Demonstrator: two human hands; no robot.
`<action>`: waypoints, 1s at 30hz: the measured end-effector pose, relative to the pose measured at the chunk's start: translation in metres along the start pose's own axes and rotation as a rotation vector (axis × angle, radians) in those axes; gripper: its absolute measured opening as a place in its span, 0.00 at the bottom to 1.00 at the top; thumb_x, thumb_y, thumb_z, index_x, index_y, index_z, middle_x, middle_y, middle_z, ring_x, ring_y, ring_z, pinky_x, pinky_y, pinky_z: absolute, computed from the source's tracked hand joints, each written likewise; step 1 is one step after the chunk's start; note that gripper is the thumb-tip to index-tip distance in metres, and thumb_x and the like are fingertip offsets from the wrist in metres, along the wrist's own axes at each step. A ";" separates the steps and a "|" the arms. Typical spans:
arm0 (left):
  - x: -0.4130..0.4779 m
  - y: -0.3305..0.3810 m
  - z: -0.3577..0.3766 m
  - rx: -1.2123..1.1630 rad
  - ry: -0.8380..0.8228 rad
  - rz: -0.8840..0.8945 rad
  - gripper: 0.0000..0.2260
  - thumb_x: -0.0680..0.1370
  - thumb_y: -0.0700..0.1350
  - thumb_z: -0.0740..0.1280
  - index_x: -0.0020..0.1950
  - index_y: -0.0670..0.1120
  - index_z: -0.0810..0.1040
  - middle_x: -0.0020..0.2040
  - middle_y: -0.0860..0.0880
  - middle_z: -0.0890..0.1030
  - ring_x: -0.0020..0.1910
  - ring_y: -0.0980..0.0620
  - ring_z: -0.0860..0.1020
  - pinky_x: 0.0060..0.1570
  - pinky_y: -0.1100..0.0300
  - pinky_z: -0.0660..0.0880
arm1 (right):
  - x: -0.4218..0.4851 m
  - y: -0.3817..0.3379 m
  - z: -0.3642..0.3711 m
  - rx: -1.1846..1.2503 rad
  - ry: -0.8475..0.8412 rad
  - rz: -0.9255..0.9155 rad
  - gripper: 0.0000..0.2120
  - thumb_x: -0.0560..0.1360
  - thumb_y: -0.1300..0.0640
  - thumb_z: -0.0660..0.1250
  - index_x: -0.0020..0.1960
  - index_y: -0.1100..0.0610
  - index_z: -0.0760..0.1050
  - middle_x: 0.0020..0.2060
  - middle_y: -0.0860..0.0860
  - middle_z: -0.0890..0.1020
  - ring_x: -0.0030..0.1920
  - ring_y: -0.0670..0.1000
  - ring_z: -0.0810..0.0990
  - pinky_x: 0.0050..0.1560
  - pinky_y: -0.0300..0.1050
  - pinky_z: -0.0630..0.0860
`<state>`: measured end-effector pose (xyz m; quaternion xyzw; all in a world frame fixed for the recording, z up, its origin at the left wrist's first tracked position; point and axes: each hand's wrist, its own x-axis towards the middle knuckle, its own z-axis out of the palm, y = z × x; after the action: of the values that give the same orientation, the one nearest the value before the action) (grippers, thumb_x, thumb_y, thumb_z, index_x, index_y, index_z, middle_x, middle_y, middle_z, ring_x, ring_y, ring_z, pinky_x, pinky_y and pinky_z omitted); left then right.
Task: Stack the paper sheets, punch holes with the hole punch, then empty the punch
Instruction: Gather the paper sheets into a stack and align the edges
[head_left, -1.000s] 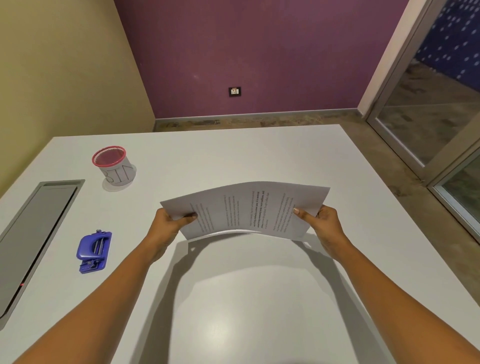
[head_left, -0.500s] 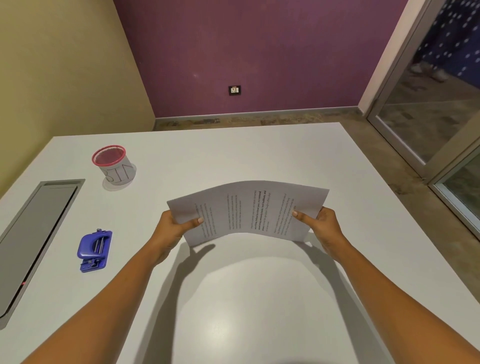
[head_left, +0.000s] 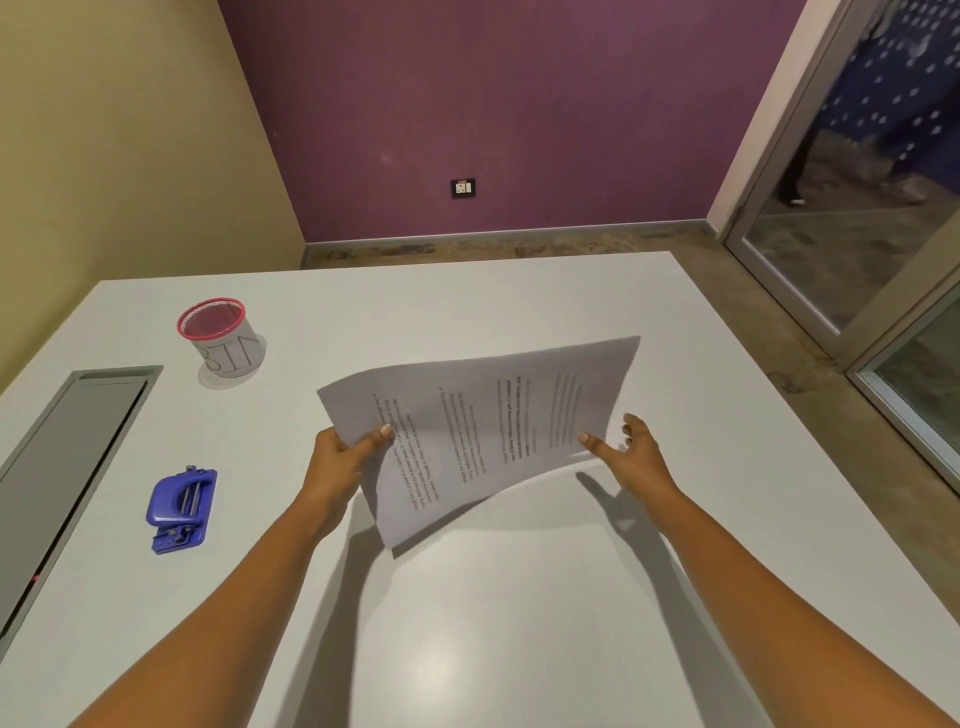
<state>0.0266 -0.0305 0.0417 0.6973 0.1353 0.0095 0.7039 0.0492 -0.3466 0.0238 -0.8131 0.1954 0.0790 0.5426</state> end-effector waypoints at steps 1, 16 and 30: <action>-0.001 0.000 0.001 -0.015 0.027 0.008 0.05 0.74 0.40 0.68 0.46 0.50 0.80 0.39 0.57 0.85 0.40 0.57 0.83 0.41 0.62 0.76 | -0.001 0.001 0.002 -0.001 -0.005 0.030 0.39 0.71 0.47 0.70 0.74 0.57 0.54 0.73 0.56 0.63 0.72 0.57 0.63 0.70 0.54 0.63; -0.022 -0.004 0.036 -0.435 0.145 -0.094 0.08 0.76 0.36 0.65 0.53 0.45 0.77 0.41 0.54 0.85 0.37 0.58 0.83 0.37 0.64 0.81 | -0.029 -0.032 0.055 0.781 -0.343 0.122 0.14 0.76 0.61 0.65 0.61 0.62 0.73 0.53 0.55 0.81 0.53 0.53 0.80 0.62 0.50 0.73; -0.004 0.008 0.009 -0.256 0.029 -0.042 0.16 0.68 0.30 0.70 0.51 0.47 0.78 0.39 0.53 0.86 0.37 0.54 0.84 0.35 0.63 0.80 | -0.022 -0.047 0.024 0.539 -0.036 -0.178 0.10 0.74 0.65 0.67 0.53 0.57 0.77 0.52 0.55 0.82 0.46 0.49 0.82 0.51 0.43 0.80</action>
<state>0.0263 -0.0402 0.0497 0.5987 0.1579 0.0219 0.7850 0.0504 -0.3037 0.0613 -0.6519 0.1275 -0.0095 0.7475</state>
